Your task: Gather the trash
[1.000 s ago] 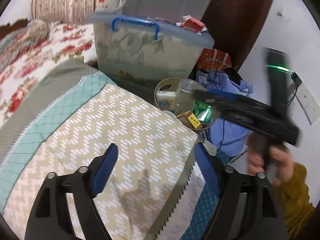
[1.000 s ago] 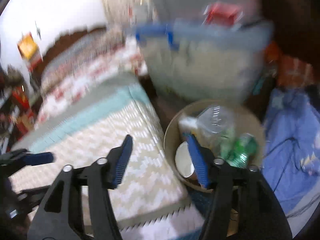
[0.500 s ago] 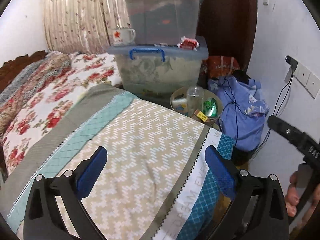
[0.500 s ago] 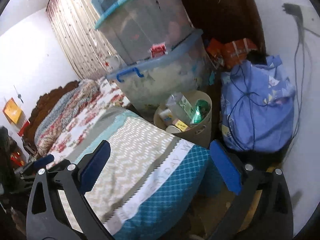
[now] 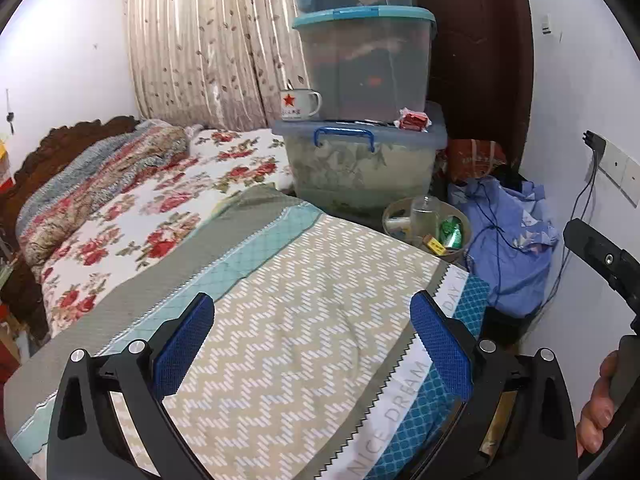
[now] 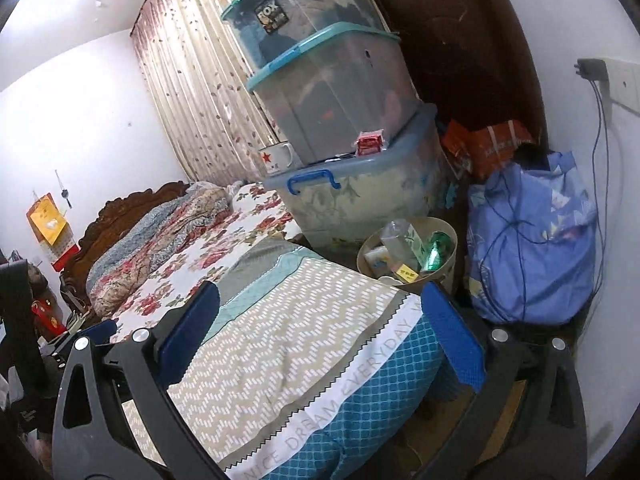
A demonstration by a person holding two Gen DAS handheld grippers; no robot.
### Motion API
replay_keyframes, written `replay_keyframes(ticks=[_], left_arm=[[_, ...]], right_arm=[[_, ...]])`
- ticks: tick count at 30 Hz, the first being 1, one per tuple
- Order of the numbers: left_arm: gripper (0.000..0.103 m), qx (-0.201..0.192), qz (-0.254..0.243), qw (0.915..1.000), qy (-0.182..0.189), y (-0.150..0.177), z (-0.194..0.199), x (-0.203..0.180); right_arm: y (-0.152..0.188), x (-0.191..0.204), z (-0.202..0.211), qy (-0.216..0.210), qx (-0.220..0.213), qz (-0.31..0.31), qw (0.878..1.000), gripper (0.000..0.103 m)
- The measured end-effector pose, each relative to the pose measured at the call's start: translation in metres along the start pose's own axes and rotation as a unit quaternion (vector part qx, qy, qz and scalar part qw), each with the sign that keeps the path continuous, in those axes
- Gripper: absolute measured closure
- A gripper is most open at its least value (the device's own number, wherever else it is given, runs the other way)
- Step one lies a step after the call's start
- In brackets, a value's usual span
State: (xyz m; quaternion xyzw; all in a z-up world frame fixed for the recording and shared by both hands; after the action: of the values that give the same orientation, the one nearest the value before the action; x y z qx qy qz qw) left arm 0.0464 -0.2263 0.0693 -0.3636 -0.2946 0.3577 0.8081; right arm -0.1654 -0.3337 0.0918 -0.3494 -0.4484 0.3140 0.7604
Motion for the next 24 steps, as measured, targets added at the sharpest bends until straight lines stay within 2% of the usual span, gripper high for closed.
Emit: replay_keyframes(ticks=[2,6,16,24], left_arm=[[0.008,0.001,-0.001,0.9998,-0.017,0.001,0.002,-0.001],[0.008,-0.003,-0.006,0.9995,-0.029,0.001,0.003,-0.003],[0.008,0.000,-0.019,0.9996,-0.021,0.002,0.001,-0.018],[0.008,0.024,-0.030,0.9993,-0.002,0.008,-0.002,-0.030]], right_arm=[[0.001,0.001,0.000,-0.001,-0.002,0.002,1.000,0.003],[0.003,-0.005,-0.003,-0.003,0.004,-0.011,1.000,0.003],[0.004,-0.024,-0.010,-0.004,0.010,-0.038,0.999,0.003],[0.005,-0.030,-0.011,-0.005,0.007,-0.046,0.999,0.003]])
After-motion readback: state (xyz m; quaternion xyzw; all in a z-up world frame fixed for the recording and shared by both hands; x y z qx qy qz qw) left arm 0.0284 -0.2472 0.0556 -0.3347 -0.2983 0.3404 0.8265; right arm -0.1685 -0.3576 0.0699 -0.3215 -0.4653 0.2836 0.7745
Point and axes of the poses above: each gripper's, at about its wrist camera, not at the fingertips, and z roughly against the way its jaws point, x to its left, y to its underside, the point moved 1 cm from there along -z, roughly the way its jaws point, and after that the axes turned 11 degrees about -y, right-handed, at the moved point
